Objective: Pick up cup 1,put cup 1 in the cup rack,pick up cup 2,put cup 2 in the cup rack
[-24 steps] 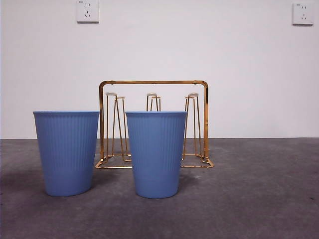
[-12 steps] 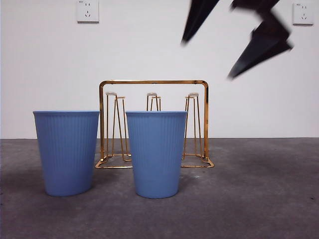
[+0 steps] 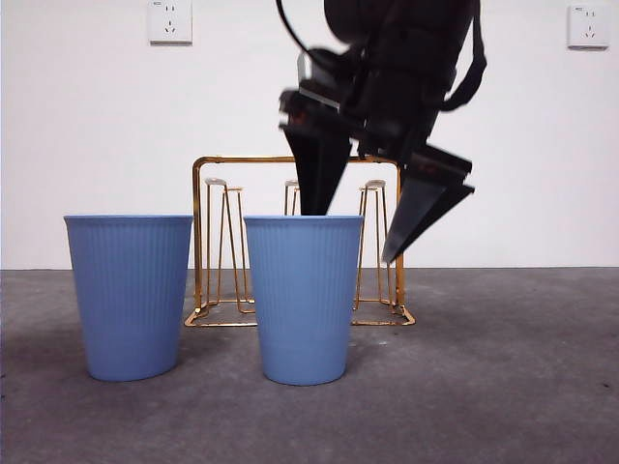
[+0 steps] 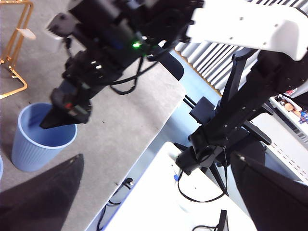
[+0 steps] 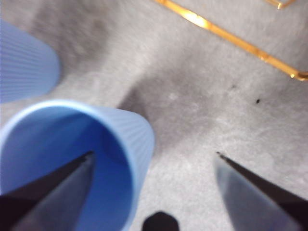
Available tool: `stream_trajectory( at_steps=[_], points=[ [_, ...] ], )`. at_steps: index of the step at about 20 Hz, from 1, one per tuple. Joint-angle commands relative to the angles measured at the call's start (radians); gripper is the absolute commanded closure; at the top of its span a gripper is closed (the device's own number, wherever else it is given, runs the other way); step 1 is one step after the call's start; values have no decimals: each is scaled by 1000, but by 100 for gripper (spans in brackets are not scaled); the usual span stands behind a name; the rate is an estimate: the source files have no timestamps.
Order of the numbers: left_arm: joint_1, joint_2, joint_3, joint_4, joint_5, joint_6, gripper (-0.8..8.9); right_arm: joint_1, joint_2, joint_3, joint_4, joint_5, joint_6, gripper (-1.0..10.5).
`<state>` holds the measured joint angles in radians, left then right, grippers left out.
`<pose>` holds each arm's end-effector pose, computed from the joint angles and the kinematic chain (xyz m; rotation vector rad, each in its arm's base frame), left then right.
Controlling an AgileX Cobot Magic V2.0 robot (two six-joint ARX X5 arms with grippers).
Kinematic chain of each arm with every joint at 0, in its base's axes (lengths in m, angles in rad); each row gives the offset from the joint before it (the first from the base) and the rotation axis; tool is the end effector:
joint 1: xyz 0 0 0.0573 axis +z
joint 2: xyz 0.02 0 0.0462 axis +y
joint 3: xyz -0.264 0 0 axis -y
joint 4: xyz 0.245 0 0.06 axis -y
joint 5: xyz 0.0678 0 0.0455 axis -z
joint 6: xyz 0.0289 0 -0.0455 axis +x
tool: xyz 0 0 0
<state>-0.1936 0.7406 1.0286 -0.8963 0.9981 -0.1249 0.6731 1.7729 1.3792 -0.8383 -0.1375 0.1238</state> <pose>0.1048 -0.0453 0.3611 -0.3592 0.6664 -1.1173 0.2746 0.2240 0.2326 -0.2314 1.2550 0.6247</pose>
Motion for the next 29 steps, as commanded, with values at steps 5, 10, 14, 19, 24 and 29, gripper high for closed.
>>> stream_trajectory(
  at_steps=[5, 10, 14, 19, 24, 29],
  points=[
    [-11, 15, 4, 9, 5, -14, 124, 2, 45, 0, 24, -5, -27, 963],
    [-18, 21, 4, 77, 7, -84, 124, 1, 12, 0, 3, -5, -73, 959],
    [-23, 24, 4, 288, 82, -239, 125, 1, -186, 0, 18, -4, -75, 959],
    [-26, 37, 4, 663, 71, -459, 125, 0, -591, 2, 204, -3, -36, 959],
    [-126, 88, 4, 1155, -92, -691, 125, 0, -880, 2, 488, -6, -22, 959],
    [-306, 188, 4, 1511, -242, -776, 125, 1, -938, 2, 676, -90, 1, 959]
  ],
)
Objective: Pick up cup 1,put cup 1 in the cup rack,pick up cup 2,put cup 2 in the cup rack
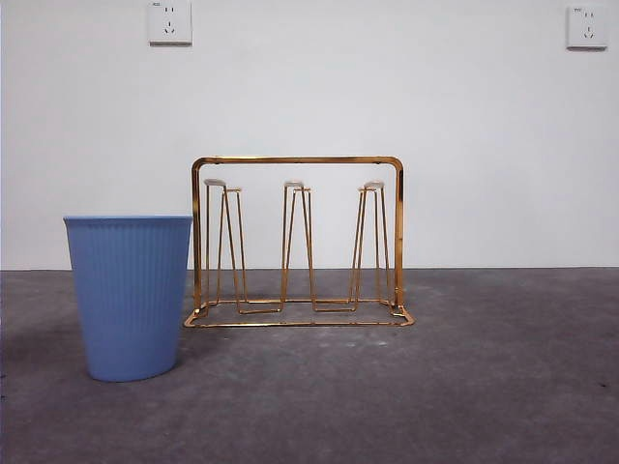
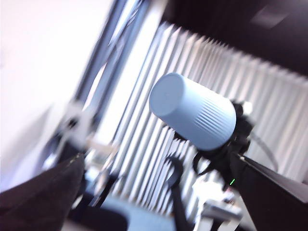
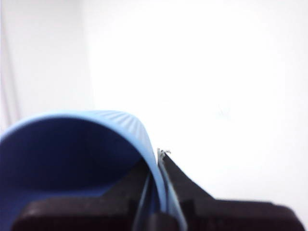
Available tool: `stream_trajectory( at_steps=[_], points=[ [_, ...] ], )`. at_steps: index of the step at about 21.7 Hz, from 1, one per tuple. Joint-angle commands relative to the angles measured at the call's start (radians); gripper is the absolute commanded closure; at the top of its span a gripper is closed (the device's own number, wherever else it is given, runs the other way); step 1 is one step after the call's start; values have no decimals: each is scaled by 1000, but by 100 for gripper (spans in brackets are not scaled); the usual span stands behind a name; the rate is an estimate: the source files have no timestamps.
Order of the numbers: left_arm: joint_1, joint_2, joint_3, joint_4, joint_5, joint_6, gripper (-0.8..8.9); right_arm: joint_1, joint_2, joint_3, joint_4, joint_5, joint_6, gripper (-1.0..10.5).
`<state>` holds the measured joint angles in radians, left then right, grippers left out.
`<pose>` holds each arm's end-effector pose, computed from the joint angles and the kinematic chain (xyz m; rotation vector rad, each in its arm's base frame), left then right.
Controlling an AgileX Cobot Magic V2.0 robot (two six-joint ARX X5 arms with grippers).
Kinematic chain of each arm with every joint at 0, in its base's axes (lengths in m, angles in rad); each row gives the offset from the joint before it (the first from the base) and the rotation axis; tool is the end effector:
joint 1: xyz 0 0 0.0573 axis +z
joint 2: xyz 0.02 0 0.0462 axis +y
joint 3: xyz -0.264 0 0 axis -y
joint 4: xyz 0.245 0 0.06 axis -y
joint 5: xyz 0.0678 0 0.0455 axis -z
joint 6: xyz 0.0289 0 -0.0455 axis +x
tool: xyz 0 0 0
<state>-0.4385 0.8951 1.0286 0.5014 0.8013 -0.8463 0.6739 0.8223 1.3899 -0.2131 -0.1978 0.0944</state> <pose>0.1365 -0.0869 0.4537 -0.5865 -0.1175 -1.3867 0.0784 0.0699 0.5126 0.1737 -0.3148 0.8790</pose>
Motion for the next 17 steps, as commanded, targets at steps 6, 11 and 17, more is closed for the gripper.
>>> stream_trajectory(
  at_steps=[6, 11, 17],
  points=[
    [-254, 170, 4, 382, -162, -53, 125, 1, 32, -9, 182, -87, 69, 959],
    [-332, 270, 4, 571, -264, -47, 125, 1, 85, -9, 247, -135, 108, 959],
    [-355, 353, 4, 713, -359, -39, 125, 1, 148, -9, 278, -166, 123, 959]
  ],
)
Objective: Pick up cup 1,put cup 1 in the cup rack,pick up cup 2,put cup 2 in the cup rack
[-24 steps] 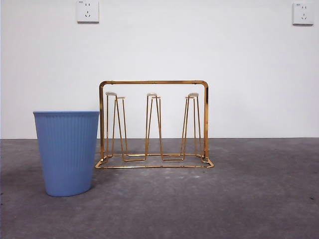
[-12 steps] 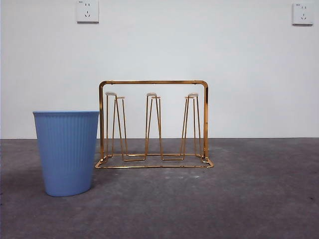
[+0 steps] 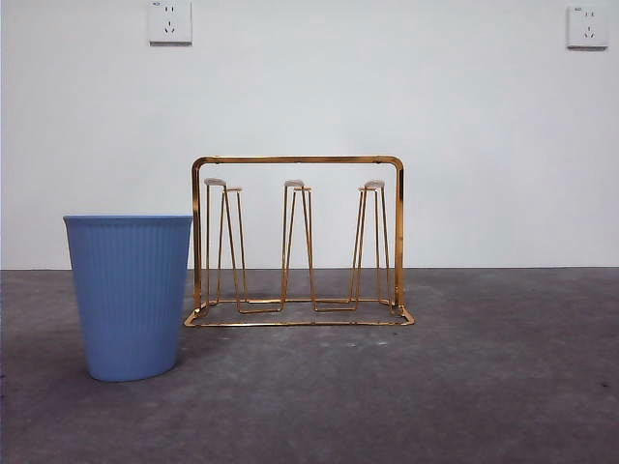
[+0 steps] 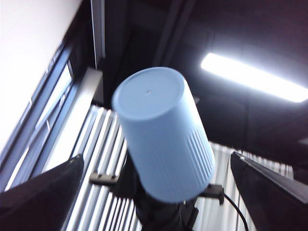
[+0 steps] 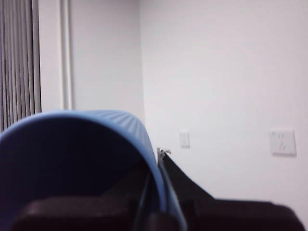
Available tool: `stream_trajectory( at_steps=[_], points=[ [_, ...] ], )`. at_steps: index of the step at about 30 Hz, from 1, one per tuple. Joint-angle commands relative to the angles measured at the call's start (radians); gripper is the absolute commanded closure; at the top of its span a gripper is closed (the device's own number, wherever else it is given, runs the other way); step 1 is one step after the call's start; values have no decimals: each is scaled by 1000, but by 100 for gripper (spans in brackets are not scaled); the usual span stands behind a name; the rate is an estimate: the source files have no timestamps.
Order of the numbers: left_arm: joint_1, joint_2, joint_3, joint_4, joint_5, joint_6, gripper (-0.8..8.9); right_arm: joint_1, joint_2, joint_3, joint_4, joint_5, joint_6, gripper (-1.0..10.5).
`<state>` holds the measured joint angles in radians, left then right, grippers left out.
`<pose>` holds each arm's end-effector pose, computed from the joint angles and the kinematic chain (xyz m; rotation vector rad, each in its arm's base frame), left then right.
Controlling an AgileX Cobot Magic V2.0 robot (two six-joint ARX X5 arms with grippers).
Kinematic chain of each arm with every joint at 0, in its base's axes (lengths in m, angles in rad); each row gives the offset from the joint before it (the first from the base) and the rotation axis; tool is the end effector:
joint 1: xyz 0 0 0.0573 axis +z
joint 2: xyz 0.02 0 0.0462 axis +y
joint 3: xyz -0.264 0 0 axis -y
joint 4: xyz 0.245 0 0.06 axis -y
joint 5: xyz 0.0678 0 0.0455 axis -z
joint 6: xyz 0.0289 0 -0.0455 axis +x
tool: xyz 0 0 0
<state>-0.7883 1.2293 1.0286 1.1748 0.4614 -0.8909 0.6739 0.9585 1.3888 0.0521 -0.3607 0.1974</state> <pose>0.1575 -0.1766 0.4397 -0.8702 -0.4471 -1.5339 0.1108 0.1015 0.5203 0.2545 -0.3969 1.0608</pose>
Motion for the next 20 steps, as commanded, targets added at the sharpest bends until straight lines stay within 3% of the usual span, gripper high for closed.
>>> stream_trajectory(
  at_steps=[1, 15, 20],
  points=[
    [-5, 28, 4, 57, -28, 5, 125, 1, 24, -8, 13, -3, 21, 959],
    [-5, 67, 5, 130, -121, 6, 132, 85, 166, -8, 70, -13, 4, 959],
    [-5, 67, 5, 147, -122, 6, 292, 93, 180, -8, 82, -6, 3, 959]
  ],
)
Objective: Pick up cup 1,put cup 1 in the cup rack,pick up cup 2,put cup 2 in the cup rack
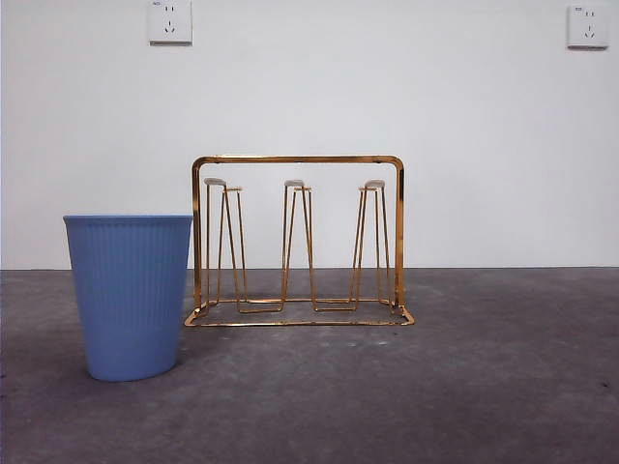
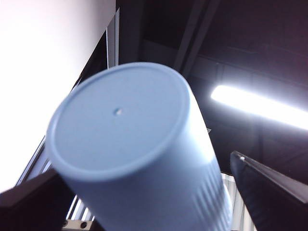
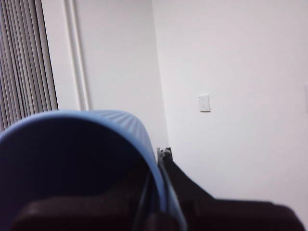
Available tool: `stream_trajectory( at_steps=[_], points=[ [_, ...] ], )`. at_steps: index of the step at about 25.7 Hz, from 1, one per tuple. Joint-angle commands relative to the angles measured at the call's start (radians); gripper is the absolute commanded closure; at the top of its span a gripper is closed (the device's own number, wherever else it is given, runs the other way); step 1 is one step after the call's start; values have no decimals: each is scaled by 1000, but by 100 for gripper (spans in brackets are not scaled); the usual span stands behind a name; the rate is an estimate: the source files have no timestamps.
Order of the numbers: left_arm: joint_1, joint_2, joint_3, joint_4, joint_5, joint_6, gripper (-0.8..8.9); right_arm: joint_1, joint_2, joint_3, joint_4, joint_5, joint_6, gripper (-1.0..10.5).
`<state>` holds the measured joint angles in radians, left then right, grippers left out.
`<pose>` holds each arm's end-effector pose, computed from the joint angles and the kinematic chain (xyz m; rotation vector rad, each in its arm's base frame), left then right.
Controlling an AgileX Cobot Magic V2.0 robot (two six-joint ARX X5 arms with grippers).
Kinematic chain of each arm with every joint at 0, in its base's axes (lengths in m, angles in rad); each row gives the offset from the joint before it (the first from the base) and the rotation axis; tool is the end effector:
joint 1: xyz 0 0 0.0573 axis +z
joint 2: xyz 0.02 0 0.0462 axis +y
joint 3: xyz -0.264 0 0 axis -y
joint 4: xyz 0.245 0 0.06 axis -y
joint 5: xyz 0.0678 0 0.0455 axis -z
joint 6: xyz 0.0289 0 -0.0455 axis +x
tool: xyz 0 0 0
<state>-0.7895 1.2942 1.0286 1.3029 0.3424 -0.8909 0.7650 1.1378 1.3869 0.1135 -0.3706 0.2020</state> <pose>0.1680 -0.1832 0.4329 -0.9566 -0.5429 -1.4486 0.1518 0.1602 0.4953 0.2527 -0.2609 1.1580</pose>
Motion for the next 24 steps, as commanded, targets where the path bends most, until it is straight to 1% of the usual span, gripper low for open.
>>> stream_trajectory(
  at_steps=[1, 2, 3, 7, 8, 9, 13, 15, 16, 20, 22, 24],
  points=[
    [-3, 2, 5, 21, -3, 5, 293, 2, 1, -6, 21, 4, -1, 959],
    [-3, 2, 5, 22, -3, 5, 303, 2, 0, -6, 22, 4, -1, 959],
    [-3, 2, 5, 23, -3, 5, 354, 2, 0, -6, 22, 4, -1, 959],
    [-3, 2, 6, 23, -3, 4, 639, 2, 0, -6, 22, 3, 0, 958],
    [-3, 2, 5, 22, -3, 4, 681, 2, 0, -6, 22, 4, 0, 958],
    [-3, 2, 6, 21, -3, 3, 703, 2, 0, -6, 22, 4, 0, 959],
    [-3, 2, 5, 22, -3, 0, 715, 2, 2, -6, 18, 3, 0, 959],
    [-3, 2, 5, 22, -3, 0, 802, 2, 2, -6, 12, 3, 0, 958],
    [-3, 2, 5, 22, -3, 0, 828, 2, 2, -6, 8, 3, 3, 956],
    [-3, 2, 5, 22, -3, -6, 822, 2, -4, -6, -21, 3, 7, 926],
    [-3, 2, 5, 23, -3, -7, 822, 1, -16, -6, -45, 3, 6, 808],
    [-3, 0, 6, 27, -2, -7, 822, 0, -29, -6, -70, 3, 3, 723]
  ],
)
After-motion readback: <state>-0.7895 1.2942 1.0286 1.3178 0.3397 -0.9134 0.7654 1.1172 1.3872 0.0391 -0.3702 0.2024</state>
